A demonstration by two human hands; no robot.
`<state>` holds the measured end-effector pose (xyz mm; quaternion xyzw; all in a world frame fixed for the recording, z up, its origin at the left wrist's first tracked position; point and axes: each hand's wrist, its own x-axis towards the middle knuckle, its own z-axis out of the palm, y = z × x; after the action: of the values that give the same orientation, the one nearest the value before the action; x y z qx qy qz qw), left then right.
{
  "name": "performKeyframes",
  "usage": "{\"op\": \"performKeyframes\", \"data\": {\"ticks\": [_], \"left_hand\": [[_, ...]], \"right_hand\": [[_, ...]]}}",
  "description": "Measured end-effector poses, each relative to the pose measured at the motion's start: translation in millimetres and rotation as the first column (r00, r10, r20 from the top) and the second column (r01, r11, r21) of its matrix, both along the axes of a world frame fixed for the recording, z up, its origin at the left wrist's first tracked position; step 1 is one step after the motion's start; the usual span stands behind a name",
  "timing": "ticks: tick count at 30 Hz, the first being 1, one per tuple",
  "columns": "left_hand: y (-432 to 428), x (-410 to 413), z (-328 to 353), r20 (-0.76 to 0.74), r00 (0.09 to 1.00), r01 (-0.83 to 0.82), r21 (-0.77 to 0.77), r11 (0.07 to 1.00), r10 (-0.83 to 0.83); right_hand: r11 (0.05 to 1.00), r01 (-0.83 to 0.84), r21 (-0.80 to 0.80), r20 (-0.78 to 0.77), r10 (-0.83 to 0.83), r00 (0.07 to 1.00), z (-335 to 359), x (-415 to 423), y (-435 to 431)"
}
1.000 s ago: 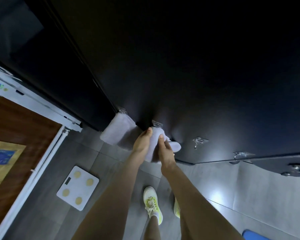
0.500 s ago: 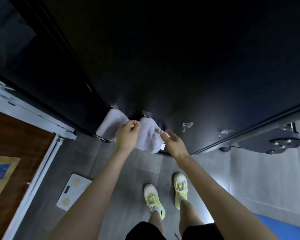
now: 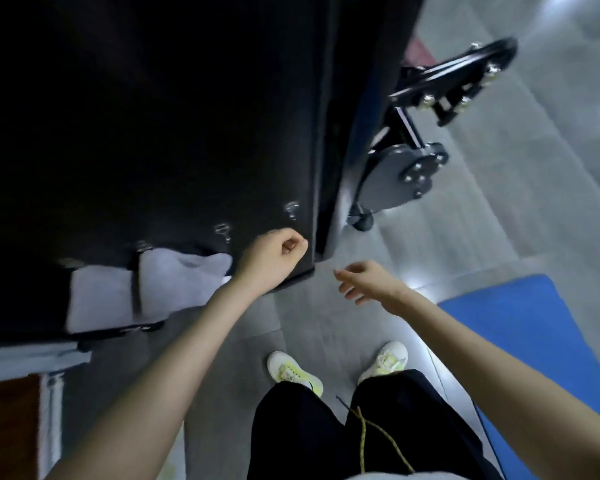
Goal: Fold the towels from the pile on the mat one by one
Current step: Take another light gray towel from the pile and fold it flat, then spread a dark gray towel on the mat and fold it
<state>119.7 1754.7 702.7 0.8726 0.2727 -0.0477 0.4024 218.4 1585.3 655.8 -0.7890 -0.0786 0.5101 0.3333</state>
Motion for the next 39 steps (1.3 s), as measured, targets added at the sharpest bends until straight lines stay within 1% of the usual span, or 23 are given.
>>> {"op": "performKeyframes", "data": {"ticks": [2, 5, 8, 10, 14, 16, 21, 27, 30, 33, 37, 39], "left_hand": [[-36, 39, 1, -0.013, 0.992, 0.123, -0.001, 0.992, -0.123], [-97, 100, 5, -0.029, 0.964, 0.265, 0.0, 0.964, -0.265], [-170, 164, 11, -0.015, 0.925, 0.379, -0.021, 0.925, -0.38], [-196, 191, 13, -0.002, 0.911, 0.411, -0.026, 0.911, -0.411], [-291, 271, 16, 0.015, 0.833, 0.553, -0.016, 0.833, -0.553], [-333, 305, 18, 0.022, 0.782, 0.624, -0.015, 0.782, -0.623], [-414, 392, 9, -0.014, 0.634, 0.772, -0.031, 0.634, -0.773], [-503, 535, 4, -0.026, 0.42, 0.907, -0.012, 0.421, -0.907], [-549, 620, 6, 0.017, 0.332, 0.943, 0.011, 0.332, -0.943], [-595, 701, 17, 0.002, 0.213, 0.975, 0.058, 0.212, -0.977], [-666, 792, 23, -0.029, 0.03, 0.995, 0.093, 0.028, -0.999], [-707, 824, 24, -0.044, -0.046, 0.995, 0.089, -0.049, -0.998]], "right_hand": [[0.995, 0.102, -0.019, 0.001, -0.102, 0.995, 0, 25, -50], [0.966, 0.255, -0.03, 0.003, -0.255, 0.967, 1, 64, -132], [0.904, 0.428, -0.02, 0.021, -0.427, 0.904, 4, 102, -224], [0.868, 0.497, -0.017, 0.034, -0.496, 0.867, 6, 116, -263], [0.72, 0.694, -0.021, 0.093, -0.689, 0.719, 12, 147, -378], [0.624, 0.781, -0.027, 0.105, -0.775, 0.623, 10, 155, -425], [0.381, 0.924, -0.026, 0.072, -0.921, 0.382, 2, 180, -503], [0.075, 0.997, -0.026, 0.059, -0.995, 0.077, -12, 247, -567], [-0.072, 0.997, -0.017, 0.08, -0.994, -0.07, -15, 299, -594], [-0.212, 0.977, -0.032, 0.075, -0.975, -0.21, -7, 349, -612], [-0.353, 0.935, -0.021, 0.065, -0.934, -0.351, 4, 407, -641], [-0.433, 0.901, -0.01, 0.058, -0.9, -0.432, 8, 428, -659]]}}
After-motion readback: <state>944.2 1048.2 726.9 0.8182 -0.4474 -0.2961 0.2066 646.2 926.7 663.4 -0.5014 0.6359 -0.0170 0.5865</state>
